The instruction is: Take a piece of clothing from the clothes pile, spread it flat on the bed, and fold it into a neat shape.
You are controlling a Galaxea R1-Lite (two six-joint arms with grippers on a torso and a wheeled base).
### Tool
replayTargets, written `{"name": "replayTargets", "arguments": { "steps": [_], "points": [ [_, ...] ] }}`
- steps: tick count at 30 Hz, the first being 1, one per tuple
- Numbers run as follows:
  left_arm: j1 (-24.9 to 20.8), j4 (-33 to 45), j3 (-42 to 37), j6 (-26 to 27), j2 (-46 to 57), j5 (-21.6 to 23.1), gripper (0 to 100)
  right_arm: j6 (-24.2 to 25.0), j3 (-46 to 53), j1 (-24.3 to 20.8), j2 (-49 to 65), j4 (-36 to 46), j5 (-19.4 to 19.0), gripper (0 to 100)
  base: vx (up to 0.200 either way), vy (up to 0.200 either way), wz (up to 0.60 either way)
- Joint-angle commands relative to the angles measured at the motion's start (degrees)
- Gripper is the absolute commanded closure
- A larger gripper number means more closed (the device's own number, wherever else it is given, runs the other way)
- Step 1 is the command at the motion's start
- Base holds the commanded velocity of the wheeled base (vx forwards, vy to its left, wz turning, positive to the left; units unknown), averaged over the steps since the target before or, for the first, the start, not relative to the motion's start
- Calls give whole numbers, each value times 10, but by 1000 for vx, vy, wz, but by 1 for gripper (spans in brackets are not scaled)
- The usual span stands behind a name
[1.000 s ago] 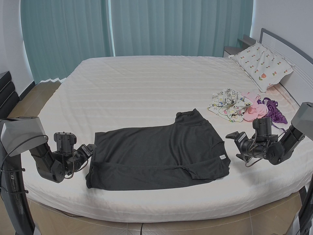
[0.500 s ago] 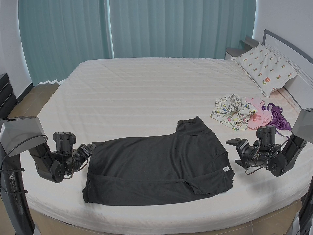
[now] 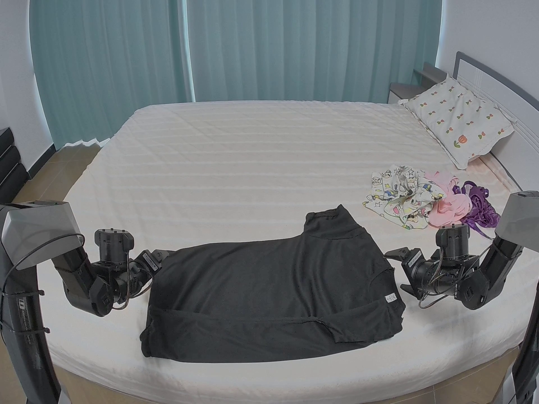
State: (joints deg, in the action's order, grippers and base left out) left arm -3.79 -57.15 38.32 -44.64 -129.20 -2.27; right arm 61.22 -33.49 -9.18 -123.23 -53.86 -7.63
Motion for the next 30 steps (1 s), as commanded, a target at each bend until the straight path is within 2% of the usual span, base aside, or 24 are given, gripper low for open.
{"name": "replayTargets", "arguments": {
  "steps": [1, 23, 30],
  "points": [
    [-1, -1, 0, 0, -4, 0, 0, 0, 0, 0, -3, 0, 0, 0, 0, -200, 0],
    [-9, -2, 0, -2, -4, -6, 0, -2, 1, -3, -7, 0, 2, 0, 0, -9, 0],
    [-9, -3, 3, -3, -4, -7, 0, -4, 1, -4, -7, 0, 2, 0, 171, 0, 0]
  ]
}}
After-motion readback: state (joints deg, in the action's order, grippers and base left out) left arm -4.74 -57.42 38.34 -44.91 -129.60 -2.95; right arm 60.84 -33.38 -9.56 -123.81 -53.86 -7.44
